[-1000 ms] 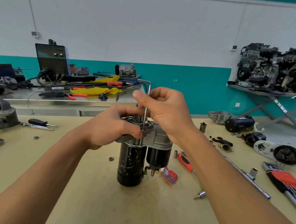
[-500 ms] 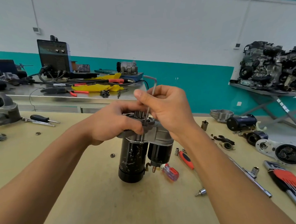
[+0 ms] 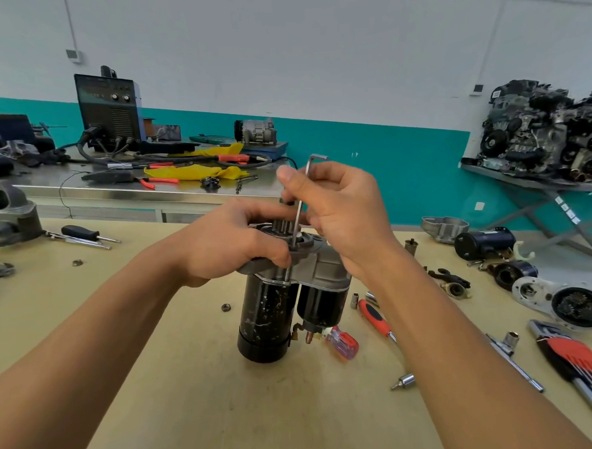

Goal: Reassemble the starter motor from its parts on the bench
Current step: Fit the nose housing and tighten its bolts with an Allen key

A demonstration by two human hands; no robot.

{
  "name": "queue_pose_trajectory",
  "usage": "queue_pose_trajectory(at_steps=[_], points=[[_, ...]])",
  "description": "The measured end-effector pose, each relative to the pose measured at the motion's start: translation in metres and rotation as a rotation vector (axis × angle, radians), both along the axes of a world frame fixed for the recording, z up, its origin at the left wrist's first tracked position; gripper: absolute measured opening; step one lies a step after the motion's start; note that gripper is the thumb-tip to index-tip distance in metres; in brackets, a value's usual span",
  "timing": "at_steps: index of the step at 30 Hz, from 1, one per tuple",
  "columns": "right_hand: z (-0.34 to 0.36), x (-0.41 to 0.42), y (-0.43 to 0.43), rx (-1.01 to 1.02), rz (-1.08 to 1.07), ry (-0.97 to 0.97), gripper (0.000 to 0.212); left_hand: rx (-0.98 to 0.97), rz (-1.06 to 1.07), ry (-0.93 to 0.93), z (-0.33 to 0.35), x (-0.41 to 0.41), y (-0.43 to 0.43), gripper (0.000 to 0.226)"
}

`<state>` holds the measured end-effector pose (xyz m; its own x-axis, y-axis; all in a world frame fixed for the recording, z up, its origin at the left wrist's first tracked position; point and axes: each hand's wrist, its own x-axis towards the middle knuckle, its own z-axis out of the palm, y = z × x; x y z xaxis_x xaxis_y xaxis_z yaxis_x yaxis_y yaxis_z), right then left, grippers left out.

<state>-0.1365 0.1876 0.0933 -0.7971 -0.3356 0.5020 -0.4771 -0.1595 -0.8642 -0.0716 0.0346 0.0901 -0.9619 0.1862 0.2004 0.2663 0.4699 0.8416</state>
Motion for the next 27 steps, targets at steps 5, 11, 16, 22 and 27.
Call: queue_pose_trajectory(at_steps=[5, 11, 16, 22, 27], points=[[0.01, -0.003, 0.017, 0.153, 0.201, -0.002, 0.023, -0.016, 0.044, -0.006, 0.0, -0.001, 0.0, 0.052], [0.002, -0.002, 0.009, 0.096, 0.003, 0.081, 0.026, -0.009, -0.005, 0.0, 0.002, 0.003, 0.003, 0.048], [0.001, -0.004, 0.008, 0.109, -0.006, 0.09, 0.032, -0.022, -0.016, 0.007, 0.002, 0.003, 0.003, 0.04], [0.008, -0.005, 0.023, 0.16, 0.179, 0.042, 0.017, -0.018, 0.03, 0.007, 0.0, -0.001, -0.001, 0.049], [0.002, -0.001, 0.006, 0.023, -0.005, 0.056, 0.022, -0.012, -0.012, 0.006, 0.001, 0.001, 0.001, 0.05]])
